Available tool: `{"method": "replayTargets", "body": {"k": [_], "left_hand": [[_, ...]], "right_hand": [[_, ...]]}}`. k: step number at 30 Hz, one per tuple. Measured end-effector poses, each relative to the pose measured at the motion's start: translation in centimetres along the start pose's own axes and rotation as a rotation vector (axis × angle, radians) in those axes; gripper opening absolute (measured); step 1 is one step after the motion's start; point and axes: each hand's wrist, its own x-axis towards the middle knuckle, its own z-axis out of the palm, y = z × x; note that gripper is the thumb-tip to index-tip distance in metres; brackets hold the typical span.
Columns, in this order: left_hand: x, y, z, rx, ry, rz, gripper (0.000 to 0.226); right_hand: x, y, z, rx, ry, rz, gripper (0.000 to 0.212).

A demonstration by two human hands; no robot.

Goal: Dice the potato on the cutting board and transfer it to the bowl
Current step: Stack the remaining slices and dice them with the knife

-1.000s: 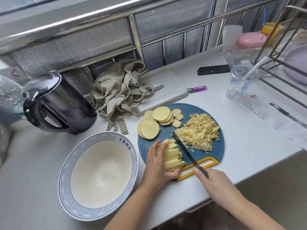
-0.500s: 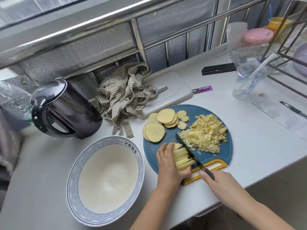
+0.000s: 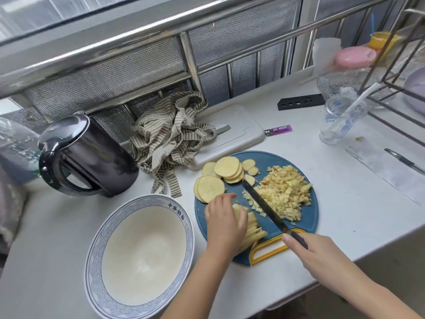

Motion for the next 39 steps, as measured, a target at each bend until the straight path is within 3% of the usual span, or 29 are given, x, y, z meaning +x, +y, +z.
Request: {"method": "replayTargets", "body": {"k": [4, 9, 13, 17, 21, 25, 28, 39], "left_hand": [[3.2, 1.0, -0.4, 0.124, -0.189, -0.153, 0.025], [5.2, 1.7, 0.0, 0.174, -0.274, -0.22, 0.023], [5.4, 2.9, -0.4, -0.26, -0.309, -0.258, 0.023], [3.9, 2.4, -1.3, -0.203, -0.197, -0.144, 0.035], [-0.1, -0.1, -0.8, 0.032, -0.244, 0.145, 0.081], [-2.4, -1.5, 0.5, 0.277, -0.366, 0.117, 0.108], [-2.6, -1.9, 0.6, 0.266, -0.375, 0.077, 0.107], [-4.2, -3.6, 1.3, -0.022, -0.239, 0.182, 0.088]], "right_hand": [[-0.2, -0.1, -1.0, 0.134, 0.026, 0.001, 0.049], [-0.1, 0.4, -1.7, 0.192, 0.047, 0.017, 0.048], [-0.4, 1.2, -1.6, 0.194, 0.051, 0.029, 0.049], [-1.1, 2.0, -1.3, 0.177, 0.047, 0.031, 0.049], [-1.7, 2.8, -0.4, 0.133, -0.003, 0.046, 0.05], [-2.2, 3.1, 0.5, 0.12, -0.041, 0.079, 0.05], [-2.5, 3.5, 1.1, 0.111, -0.055, 0.102, 0.051], [-2.8, 2.8, 2.5, 0.116, -0.081, 0.122, 0.047]]}}
